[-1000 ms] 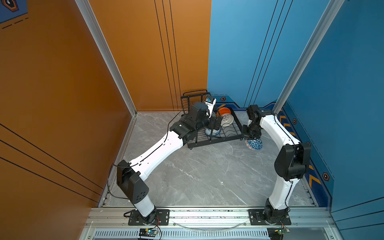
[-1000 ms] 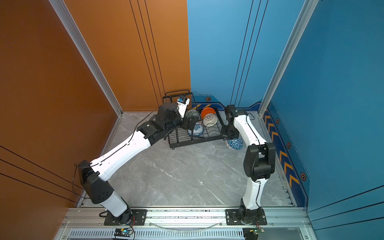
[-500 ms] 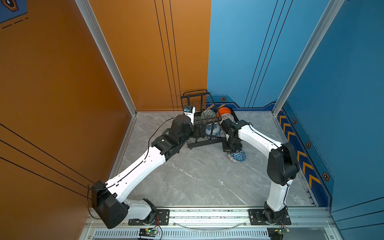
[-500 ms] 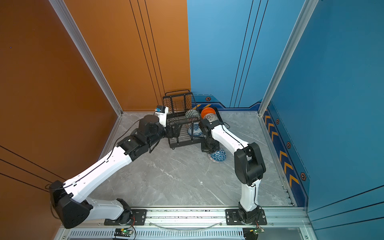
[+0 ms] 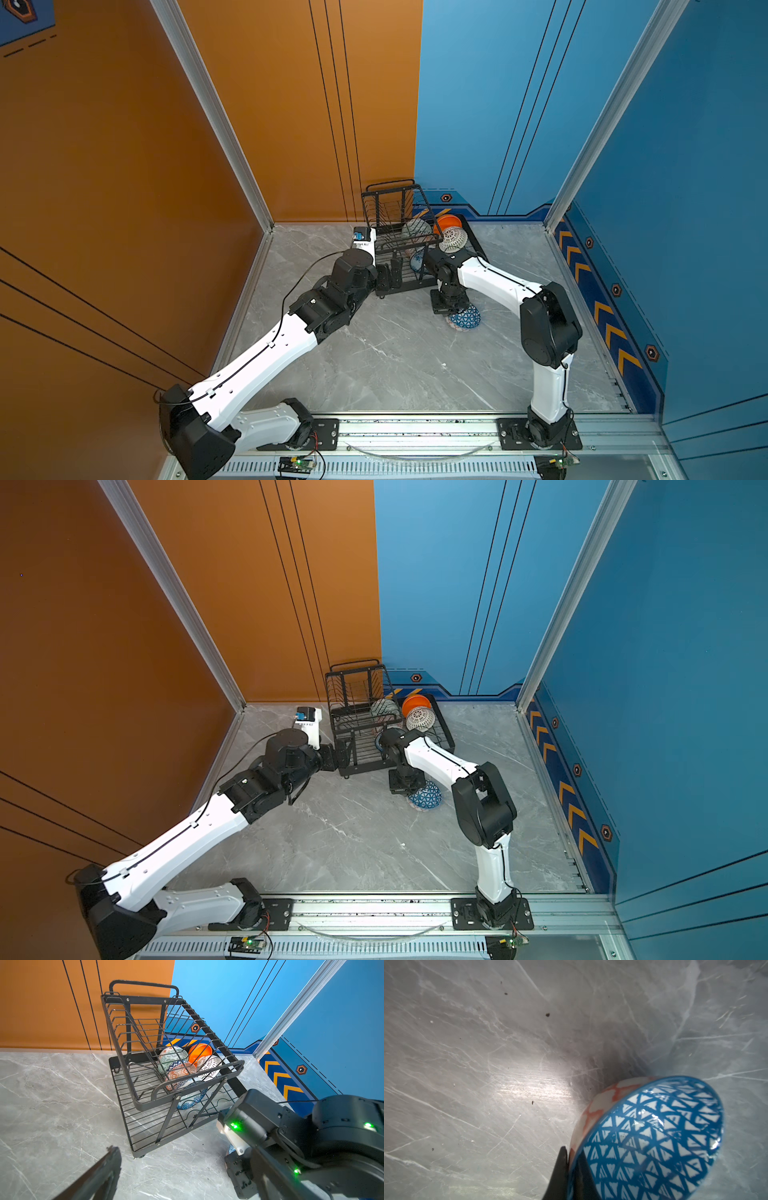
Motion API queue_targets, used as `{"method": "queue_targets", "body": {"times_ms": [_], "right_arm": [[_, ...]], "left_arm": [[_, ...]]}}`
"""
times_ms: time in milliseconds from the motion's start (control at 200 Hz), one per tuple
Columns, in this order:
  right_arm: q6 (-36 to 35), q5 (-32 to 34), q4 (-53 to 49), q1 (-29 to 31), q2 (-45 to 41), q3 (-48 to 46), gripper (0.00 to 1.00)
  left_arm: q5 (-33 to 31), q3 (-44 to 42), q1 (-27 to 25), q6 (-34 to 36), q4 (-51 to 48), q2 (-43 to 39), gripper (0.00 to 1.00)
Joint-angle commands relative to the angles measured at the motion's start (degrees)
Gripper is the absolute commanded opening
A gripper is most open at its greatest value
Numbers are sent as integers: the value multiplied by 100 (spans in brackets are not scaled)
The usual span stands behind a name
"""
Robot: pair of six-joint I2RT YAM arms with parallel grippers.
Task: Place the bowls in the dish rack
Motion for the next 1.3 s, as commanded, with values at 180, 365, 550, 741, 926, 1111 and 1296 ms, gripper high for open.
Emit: {"method": "queue_targets", "body": {"times_ms": [180, 365, 550, 741, 926, 1111, 1296], "right_arm": [[59, 127, 15, 171, 189, 236, 6], [-36, 94, 11, 176, 117, 381, 18], [-93, 92, 6, 196, 88, 447, 26], [-157, 124, -9, 161, -137, 416, 40], [-188, 225, -108, -9, -472, 334, 50], [-161, 240, -117, -328, -972, 69, 61], [-161, 217, -119, -733, -1525, -228, 83]], "left_arm": [[-142, -70, -120, -213, -405, -98, 98], [-122, -80, -154, -363, -413, -37, 98], [-177, -43, -233, -408, -413, 30, 98], [-211, -193, -356, -488, -435, -35, 98], [-34, -310, -461, -478, -432, 55, 98], [218, -437, -585, -487, -422, 216, 98], [578, -485, -802, -334, -431, 590, 98]]}}
